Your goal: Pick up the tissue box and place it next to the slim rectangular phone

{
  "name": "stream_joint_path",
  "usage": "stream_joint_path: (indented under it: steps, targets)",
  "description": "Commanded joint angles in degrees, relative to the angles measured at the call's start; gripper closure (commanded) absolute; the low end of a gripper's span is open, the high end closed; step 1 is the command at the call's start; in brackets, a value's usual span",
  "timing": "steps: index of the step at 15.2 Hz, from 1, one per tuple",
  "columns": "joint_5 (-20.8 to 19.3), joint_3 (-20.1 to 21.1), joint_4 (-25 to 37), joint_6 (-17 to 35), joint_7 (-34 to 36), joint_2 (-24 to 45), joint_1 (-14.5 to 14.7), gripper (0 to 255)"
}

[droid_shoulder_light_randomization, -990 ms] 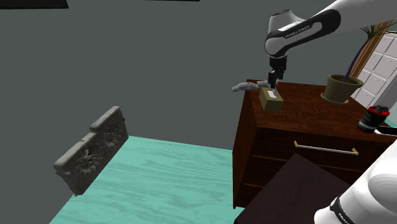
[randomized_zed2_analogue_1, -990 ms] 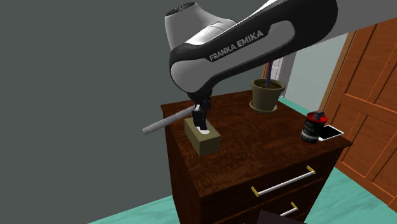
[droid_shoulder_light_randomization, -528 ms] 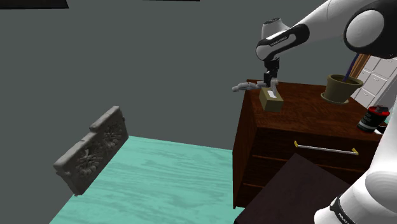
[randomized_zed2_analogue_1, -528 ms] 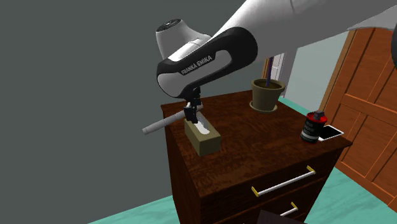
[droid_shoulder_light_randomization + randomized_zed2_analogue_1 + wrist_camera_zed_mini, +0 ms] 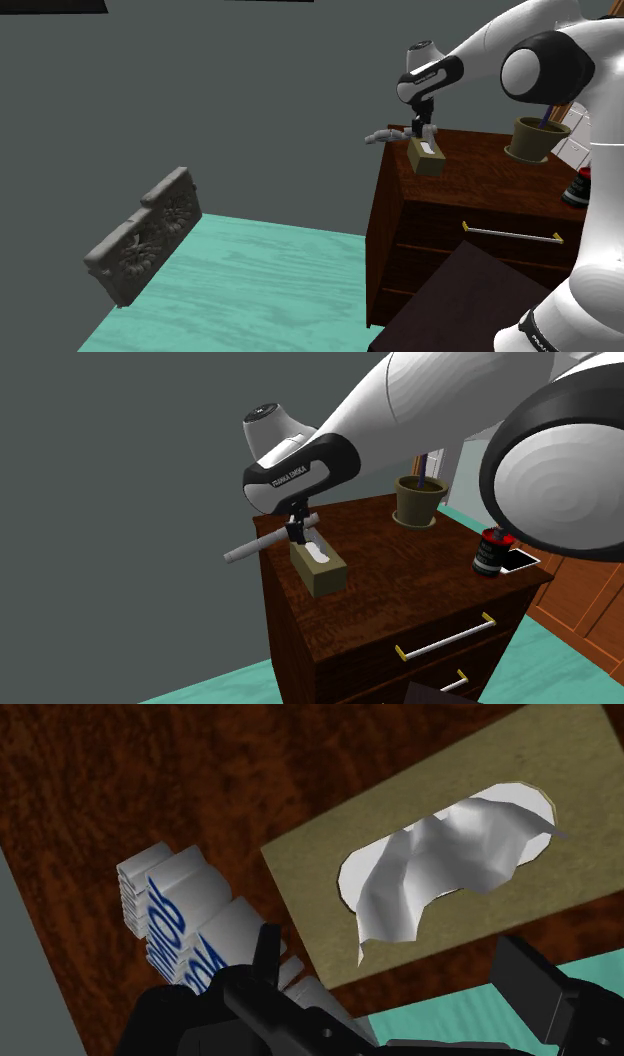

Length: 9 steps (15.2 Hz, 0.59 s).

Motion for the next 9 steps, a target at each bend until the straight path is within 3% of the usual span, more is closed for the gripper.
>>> stream_joint_path:
  steps: [1, 9]
  targets:
    - [0.11, -0.02, -0.26, 1.15, -0.12, 0.77, -0.42, 0]
    - [0.26, -0.01, -0.57, 2.60, -0.20, 1.81, -0.93, 0]
